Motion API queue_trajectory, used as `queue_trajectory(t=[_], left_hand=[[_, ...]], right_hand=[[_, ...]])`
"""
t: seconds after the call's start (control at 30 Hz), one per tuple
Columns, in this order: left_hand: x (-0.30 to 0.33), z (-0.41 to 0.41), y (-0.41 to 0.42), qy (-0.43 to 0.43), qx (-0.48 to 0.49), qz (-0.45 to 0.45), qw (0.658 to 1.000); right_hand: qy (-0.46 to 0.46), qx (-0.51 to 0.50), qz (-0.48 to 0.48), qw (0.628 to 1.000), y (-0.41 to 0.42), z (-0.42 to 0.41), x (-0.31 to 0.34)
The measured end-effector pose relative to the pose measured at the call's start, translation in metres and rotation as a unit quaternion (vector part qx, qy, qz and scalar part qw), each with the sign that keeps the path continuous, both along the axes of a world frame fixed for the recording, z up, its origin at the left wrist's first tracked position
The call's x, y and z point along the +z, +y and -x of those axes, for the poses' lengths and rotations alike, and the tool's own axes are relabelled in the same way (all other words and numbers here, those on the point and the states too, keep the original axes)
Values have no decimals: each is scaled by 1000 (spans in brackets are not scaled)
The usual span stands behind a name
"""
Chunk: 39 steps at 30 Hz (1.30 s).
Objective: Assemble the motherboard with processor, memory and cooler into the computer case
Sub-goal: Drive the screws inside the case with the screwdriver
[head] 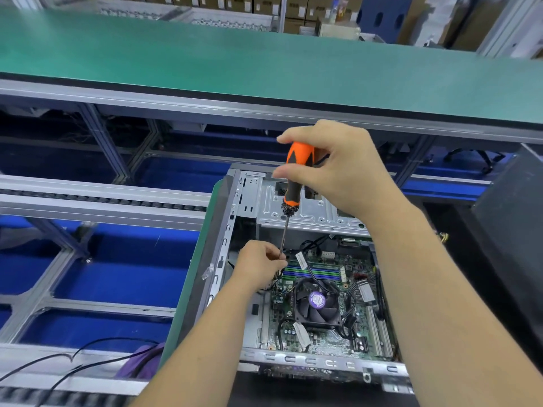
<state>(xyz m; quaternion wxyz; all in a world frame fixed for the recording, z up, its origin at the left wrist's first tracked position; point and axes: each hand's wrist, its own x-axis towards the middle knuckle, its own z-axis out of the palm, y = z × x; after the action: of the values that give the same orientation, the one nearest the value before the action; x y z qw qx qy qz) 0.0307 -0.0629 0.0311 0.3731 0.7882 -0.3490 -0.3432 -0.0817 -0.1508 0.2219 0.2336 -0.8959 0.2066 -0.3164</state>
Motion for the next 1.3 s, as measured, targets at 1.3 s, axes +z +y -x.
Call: queue_trajectory(t=[1.3], left_hand=[[5,9,1,-39,14,171,984]], right_hand=[[34,-68,-6,997,1,6,-2]])
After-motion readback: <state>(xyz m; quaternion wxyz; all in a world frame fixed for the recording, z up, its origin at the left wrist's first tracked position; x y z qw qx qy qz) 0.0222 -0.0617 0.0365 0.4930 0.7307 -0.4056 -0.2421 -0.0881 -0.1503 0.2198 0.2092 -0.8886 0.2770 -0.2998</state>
